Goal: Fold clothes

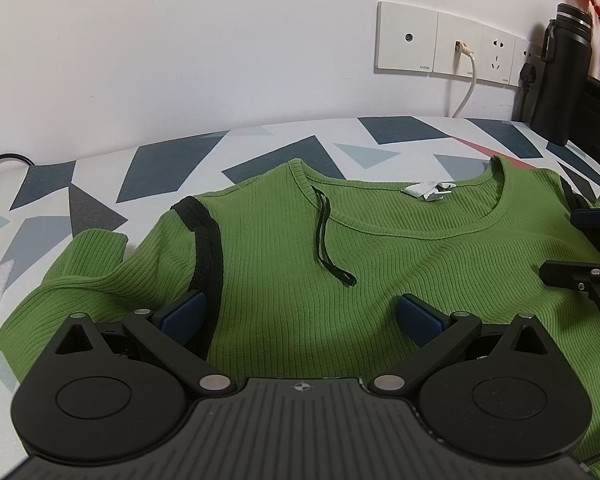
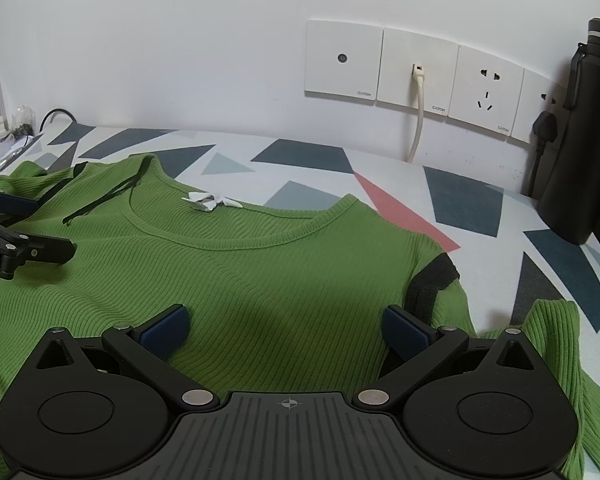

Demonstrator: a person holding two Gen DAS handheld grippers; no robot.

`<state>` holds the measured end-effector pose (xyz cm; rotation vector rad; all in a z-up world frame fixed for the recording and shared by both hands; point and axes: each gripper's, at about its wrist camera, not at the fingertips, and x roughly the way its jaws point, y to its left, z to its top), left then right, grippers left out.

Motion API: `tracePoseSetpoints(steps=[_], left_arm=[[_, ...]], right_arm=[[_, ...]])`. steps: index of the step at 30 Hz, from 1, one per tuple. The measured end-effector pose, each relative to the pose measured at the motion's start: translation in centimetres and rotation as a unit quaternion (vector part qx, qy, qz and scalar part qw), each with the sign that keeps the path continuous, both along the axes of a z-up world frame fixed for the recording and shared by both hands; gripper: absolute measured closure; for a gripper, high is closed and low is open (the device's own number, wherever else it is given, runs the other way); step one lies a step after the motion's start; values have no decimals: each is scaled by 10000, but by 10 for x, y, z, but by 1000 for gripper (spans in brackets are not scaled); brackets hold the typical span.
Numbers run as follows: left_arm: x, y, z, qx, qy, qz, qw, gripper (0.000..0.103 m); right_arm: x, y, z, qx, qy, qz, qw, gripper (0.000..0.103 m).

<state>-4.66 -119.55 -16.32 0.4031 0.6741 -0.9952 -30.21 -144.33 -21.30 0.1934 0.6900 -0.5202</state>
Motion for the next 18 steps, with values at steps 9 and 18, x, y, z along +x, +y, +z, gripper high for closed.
tracePoseSetpoints(steps=[9, 18], left_arm=[[0, 0, 0, -6, -9, -7, 10000, 0], [0, 0, 0, -23, -15, -10, 10000, 0]], right_arm=[[0, 0, 0, 4, -2, 1, 10000, 1], [0, 1, 0, -35, 11, -14, 10000, 1]])
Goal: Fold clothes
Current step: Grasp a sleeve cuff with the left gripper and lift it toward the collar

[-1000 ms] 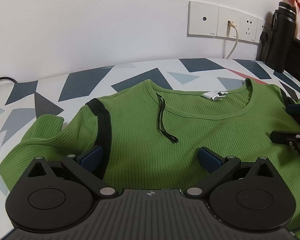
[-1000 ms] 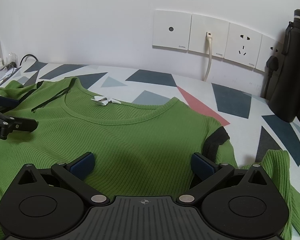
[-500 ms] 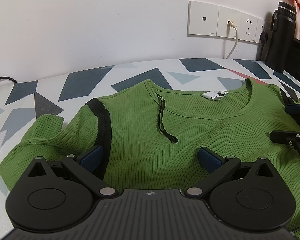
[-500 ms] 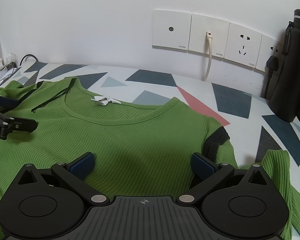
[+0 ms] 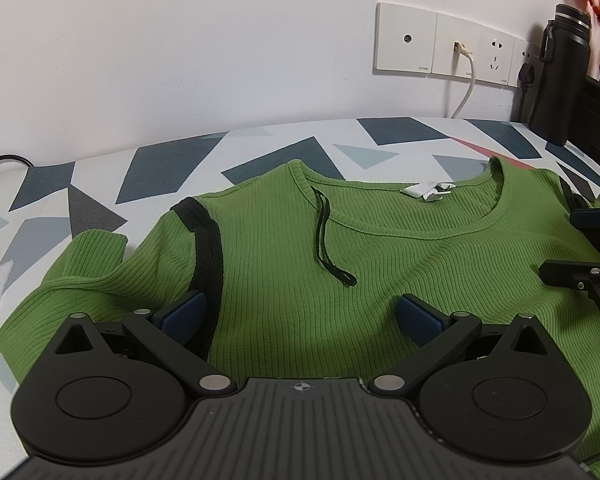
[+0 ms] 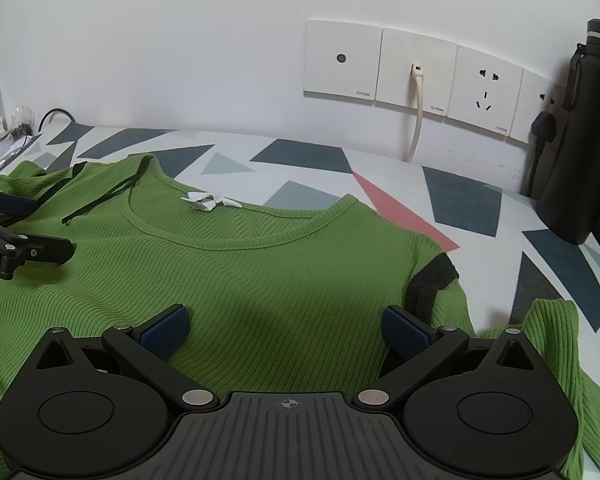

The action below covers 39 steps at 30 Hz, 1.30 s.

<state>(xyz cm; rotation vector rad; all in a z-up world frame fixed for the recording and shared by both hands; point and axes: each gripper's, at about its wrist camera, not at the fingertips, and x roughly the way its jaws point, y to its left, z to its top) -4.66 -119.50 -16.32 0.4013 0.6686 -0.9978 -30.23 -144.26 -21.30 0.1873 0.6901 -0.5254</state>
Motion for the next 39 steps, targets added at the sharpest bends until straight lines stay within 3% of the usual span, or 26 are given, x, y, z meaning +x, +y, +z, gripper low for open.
tracePoseSetpoints(steps=[4, 8, 12, 15, 18, 22, 26, 30, 34, 37, 39], left_arm=[[0, -1, 0, 2, -4, 5, 10000, 0], [2, -3, 1, 65, 20, -51, 10000, 0], [14, 2, 13, 288, 270, -343, 9986, 1], [17, 38, 44, -340, 158, -352, 9987, 1], [18, 82, 68, -705, -343, -39, 9969, 2], [36, 134, 65, -667, -314, 687, 9949, 29], [58, 173, 43, -726, 334, 1235, 9891, 41], [60, 185, 24, -604, 579, 1189, 9894, 56], [55, 177, 15, -331, 376, 922, 9945, 82], [47, 167, 11, -147, 12, 693, 9975, 83], [44, 161, 12, -184, 13, 531, 9984, 84]], right_arm=[[0, 3, 0, -107, 24, 16, 9999, 1], [-1, -2, 0, 87, -17, 35, 10000, 1], [-1, -2, 0, 74, -14, 40, 10000, 1], [-1, -1, -1, 75, -14, 41, 10000, 1], [-1, -2, -1, 73, -12, 41, 10000, 1], [-2, -2, -1, 57, -12, 44, 10000, 1], [-1, -3, -1, 87, -2, 91, 9999, 1], [1, 0, 3, 159, 186, 34, 9997, 1], [-5, 18, 12, -99, 441, 152, 9989, 1], [-14, 30, 16, -321, 487, 106, 9982, 1], [-19, 34, 17, -342, 457, 71, 9983, 1]])
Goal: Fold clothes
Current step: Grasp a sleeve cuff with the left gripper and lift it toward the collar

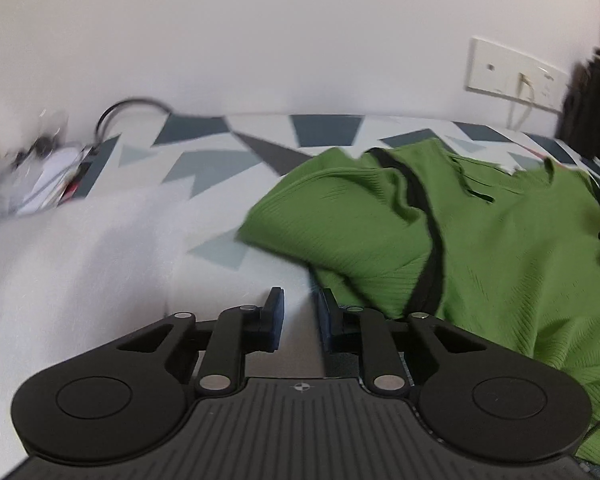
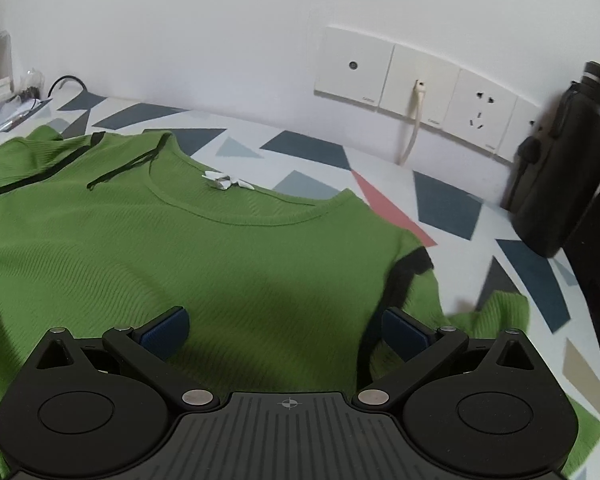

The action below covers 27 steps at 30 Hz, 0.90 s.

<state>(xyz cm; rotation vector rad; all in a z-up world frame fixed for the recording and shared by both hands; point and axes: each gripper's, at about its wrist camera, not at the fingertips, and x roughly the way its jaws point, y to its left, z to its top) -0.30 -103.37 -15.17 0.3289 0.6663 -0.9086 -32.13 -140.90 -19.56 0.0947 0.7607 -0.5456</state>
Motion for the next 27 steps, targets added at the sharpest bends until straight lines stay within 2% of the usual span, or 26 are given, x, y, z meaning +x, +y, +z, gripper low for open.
tracePoseSetpoints(steps=[6, 9, 11, 14, 18, 22, 27], left_arm=[[-4, -17, -2, 2, -211, -99, 9997, 84], [-5, -22, -4, 65, -395, -146, 9991, 97], [-7, -22, -3, 99, -544, -128, 9984, 99], [-7, -6, 11, -183, -659, -5, 9977, 100], [-5, 34, 43, -644, -1005, 470, 9917, 100], [-2, 66, 52, -776, -844, 685, 9910, 100], [4, 78, 28, -341, -517, 808, 9948, 97]], right_arm=[[-7, 2, -5, 167, -88, -130, 9997, 1], [-8, 3, -8, 176, -127, -166, 9996, 1], [-9, 3, -10, 184, -180, -193, 9995, 1], [-12, 1, -11, 217, -255, -233, 9992, 1], [-15, 0, -12, 193, -328, -258, 9989, 1], [-16, 2, -14, 136, -355, -254, 9990, 1], [-16, 2, -14, 123, -387, -257, 9988, 1]])
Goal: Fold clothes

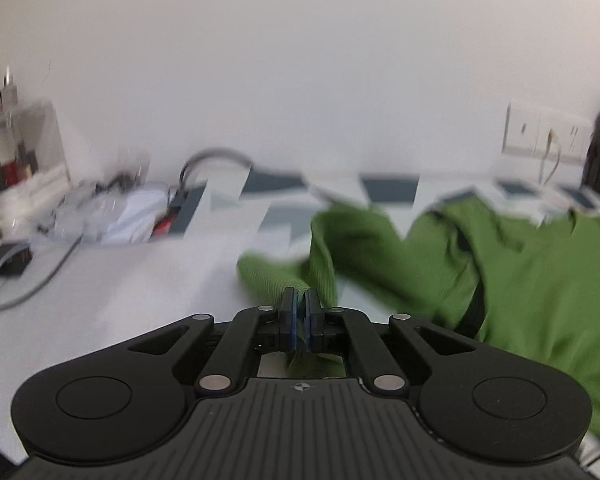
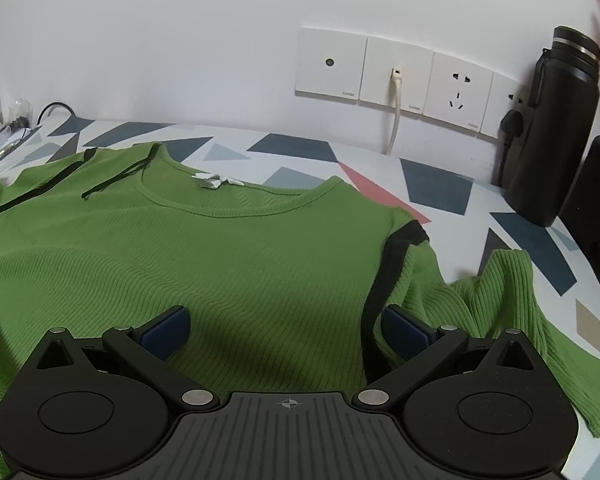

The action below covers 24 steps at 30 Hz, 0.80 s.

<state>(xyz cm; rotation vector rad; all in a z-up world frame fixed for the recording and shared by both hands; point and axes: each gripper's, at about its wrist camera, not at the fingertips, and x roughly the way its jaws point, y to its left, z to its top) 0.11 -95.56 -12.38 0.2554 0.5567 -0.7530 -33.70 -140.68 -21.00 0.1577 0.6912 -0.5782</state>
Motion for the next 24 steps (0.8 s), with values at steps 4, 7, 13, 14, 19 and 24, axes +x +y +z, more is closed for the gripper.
tracePoseSetpoints(steps=[4, 7, 13, 14, 19, 24], left_arm=[[0, 5, -14, -56, 310, -75, 9995, 67], [-2, 3, -18, -121, 325, -104, 9993, 54], [12, -6, -22, -187, 372, 155, 9990, 101], [14, -4, -20, -262, 319, 217, 9989, 101], [15, 27, 24, -820, -572, 863, 9912, 101], [12, 67, 61, -1291, -1135, 1444, 9745, 102]], right_arm=[[0, 0, 0, -1, -15, -1, 10000, 1], [-1, 0, 0, 1, -22, 2, 10000, 1], [-2, 1, 0, 24, -54, 11, 10000, 1], [-2, 1, 0, 28, -60, 12, 10000, 1], [-2, 1, 1, 31, -70, 14, 10000, 1], [-3, 1, 0, 54, -111, 11, 9999, 1]])
